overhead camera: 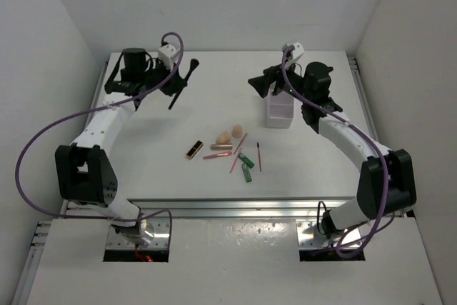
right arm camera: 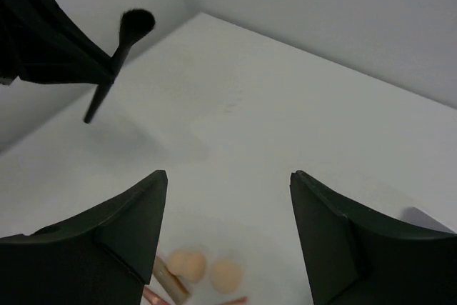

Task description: Organize the makeup

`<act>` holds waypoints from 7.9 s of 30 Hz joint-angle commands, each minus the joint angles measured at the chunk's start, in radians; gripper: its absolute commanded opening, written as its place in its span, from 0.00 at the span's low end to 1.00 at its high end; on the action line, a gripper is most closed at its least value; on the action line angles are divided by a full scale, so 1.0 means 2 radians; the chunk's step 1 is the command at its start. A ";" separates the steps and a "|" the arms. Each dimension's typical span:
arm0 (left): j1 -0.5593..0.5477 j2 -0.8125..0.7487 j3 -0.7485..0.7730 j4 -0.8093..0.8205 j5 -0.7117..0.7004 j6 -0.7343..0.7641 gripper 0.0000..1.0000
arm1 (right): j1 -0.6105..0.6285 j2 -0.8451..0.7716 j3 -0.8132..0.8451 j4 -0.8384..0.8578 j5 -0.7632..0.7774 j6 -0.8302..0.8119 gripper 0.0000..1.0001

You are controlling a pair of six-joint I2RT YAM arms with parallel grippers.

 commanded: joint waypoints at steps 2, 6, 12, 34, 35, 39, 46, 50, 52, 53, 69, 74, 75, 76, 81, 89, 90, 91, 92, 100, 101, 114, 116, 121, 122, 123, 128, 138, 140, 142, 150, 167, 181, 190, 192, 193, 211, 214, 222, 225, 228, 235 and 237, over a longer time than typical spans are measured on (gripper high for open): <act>-0.027 -0.017 0.017 0.070 0.135 -0.012 0.00 | 0.015 0.061 0.039 0.148 -0.084 0.196 0.67; -0.048 -0.017 0.011 0.143 0.113 -0.091 0.00 | 0.046 0.100 0.069 0.197 -0.052 0.264 0.64; -0.064 -0.021 0.007 0.158 0.091 -0.096 0.00 | 0.079 0.127 0.083 0.218 0.008 0.270 0.64; -0.094 -0.021 -0.013 0.146 0.071 -0.086 0.00 | 0.119 0.195 0.129 0.179 0.047 0.282 0.22; -0.094 -0.021 -0.013 0.146 0.066 -0.086 0.00 | 0.118 0.195 0.127 0.175 0.047 0.280 0.16; -0.098 -0.017 -0.013 0.146 0.055 -0.074 0.17 | 0.120 0.189 0.117 0.178 0.058 0.274 0.00; -0.091 -0.017 -0.013 0.126 0.022 -0.069 1.00 | 0.102 0.149 0.091 0.159 0.105 0.190 0.00; -0.072 -0.036 -0.033 0.115 -0.031 -0.059 1.00 | 0.064 0.104 0.050 0.104 0.202 0.097 0.00; -0.067 -0.043 -0.044 0.105 -0.049 -0.033 1.00 | 0.054 0.079 0.032 0.100 0.294 0.022 0.00; -0.062 -0.050 -0.055 0.105 -0.062 -0.026 1.00 | 0.047 0.073 0.027 0.106 0.319 0.011 0.00; -0.062 -0.070 -0.103 0.070 -0.090 0.010 1.00 | -0.021 0.123 0.011 0.196 0.380 0.002 0.00; -0.062 -0.065 -0.108 0.070 -0.095 0.010 1.00 | -0.021 0.134 -0.010 0.213 0.390 0.020 0.00; -0.062 -0.065 -0.108 0.070 -0.095 0.010 1.00 | -0.020 0.140 -0.016 0.218 0.390 0.022 0.00; -0.062 -0.060 -0.108 0.070 -0.095 0.010 1.00 | -0.020 0.146 -0.017 0.221 0.390 0.025 0.00; -0.062 -0.060 -0.112 0.066 -0.105 0.015 1.00 | -0.018 0.144 -0.032 0.212 0.373 0.040 0.20; -0.062 -0.056 -0.128 0.056 -0.115 0.020 1.00 | -0.017 0.111 -0.037 0.172 0.364 0.023 0.58; -0.062 -0.056 -0.128 0.052 -0.115 0.020 1.00 | -0.012 0.109 -0.033 0.166 0.363 0.017 0.61; -0.062 -0.056 -0.128 0.052 -0.115 0.020 1.00 | -0.010 0.095 -0.031 0.159 0.364 -0.003 0.66; -0.062 -0.051 -0.128 0.047 -0.115 0.020 1.00 | -0.003 0.091 -0.027 0.132 0.371 -0.027 0.68; -0.068 -0.057 -0.170 0.037 -0.140 0.079 1.00 | 0.055 0.057 0.084 -0.193 0.240 -0.100 0.78; -0.073 -0.061 -0.171 0.037 -0.140 0.079 1.00 | 0.057 0.068 0.106 -0.225 0.224 -0.097 0.78; -0.073 -0.081 -0.207 0.037 -0.144 0.075 1.00 | 0.129 0.231 0.240 -0.415 0.131 -0.069 0.66; -0.073 -0.086 -0.216 0.037 -0.149 0.070 1.00 | 0.130 0.256 0.257 -0.430 0.143 -0.067 0.64; -0.073 -0.096 -0.221 0.037 -0.149 0.066 1.00 | 0.135 0.288 0.273 -0.454 0.153 -0.065 0.61; -0.073 -0.096 -0.226 0.037 -0.149 0.066 1.00 | 0.135 0.293 0.269 -0.447 0.158 -0.068 0.60; -0.073 -0.096 -0.226 0.037 -0.149 0.066 1.00 | 0.136 0.294 0.266 -0.445 0.159 -0.069 0.57; -0.073 -0.096 -0.226 0.042 -0.149 0.066 1.00 | 0.138 0.310 0.262 -0.424 0.153 -0.072 0.50; -0.073 -0.096 -0.226 0.042 -0.149 0.066 1.00 | 0.139 0.318 0.275 -0.433 0.152 -0.075 0.12; -0.073 -0.096 -0.226 0.042 -0.149 0.066 1.00 | 0.139 0.302 0.277 -0.433 0.157 -0.076 0.01; -0.073 -0.096 -0.230 0.046 -0.149 0.066 1.00 | 0.139 0.296 0.279 -0.433 0.167 -0.078 0.00; -0.073 -0.096 -0.235 0.046 -0.149 0.080 1.00 | 0.123 0.160 0.250 -0.402 0.271 -0.089 0.00; -0.077 -0.100 -0.244 0.056 -0.144 0.080 1.00 | 0.028 0.175 0.236 -0.399 0.343 -0.036 0.00; -0.077 -0.100 -0.249 0.056 -0.144 0.080 1.00 | 0.003 0.224 0.204 -0.351 0.290 0.037 0.00; -0.077 -0.100 -0.249 0.060 -0.144 0.080 1.00 | -0.009 0.248 0.191 -0.313 0.271 0.058 0.00; -0.077 -0.100 -0.249 0.060 -0.144 0.080 1.00 | -0.009 0.251 0.192 -0.317 0.268 0.053 0.00; -0.077 -0.100 -0.249 0.060 -0.144 0.080 1.00 | -0.009 0.252 0.197 -0.319 0.264 0.050 0.06; -0.077 -0.100 -0.253 0.060 -0.144 0.080 1.00 | 0.008 0.163 0.249 -0.403 0.244 -0.038 0.73; -0.077 -0.100 -0.253 0.060 -0.140 0.080 1.00 | 0.035 0.152 0.255 -0.409 0.233 -0.077 0.74; -0.077 -0.100 -0.253 0.060 -0.140 0.080 1.00 | 0.116 0.209 0.251 -0.433 0.078 -0.147 0.74; -0.077 -0.100 -0.253 0.060 -0.145 0.080 1.00 | 0.130 0.251 0.306 -0.455 0.075 -0.072 0.74; -0.077 -0.105 -0.253 0.060 -0.151 0.076 1.00 | 0.143 0.281 0.325 -0.437 0.078 -0.041 0.75; -0.077 -0.114 -0.267 0.060 -0.155 0.071 1.00 | 0.159 0.317 0.306 -0.430 0.100 -0.028 0.65; -0.077 -0.114 -0.267 0.060 -0.155 0.071 1.00 | 0.158 0.321 0.295 -0.437 0.103 -0.024 0.59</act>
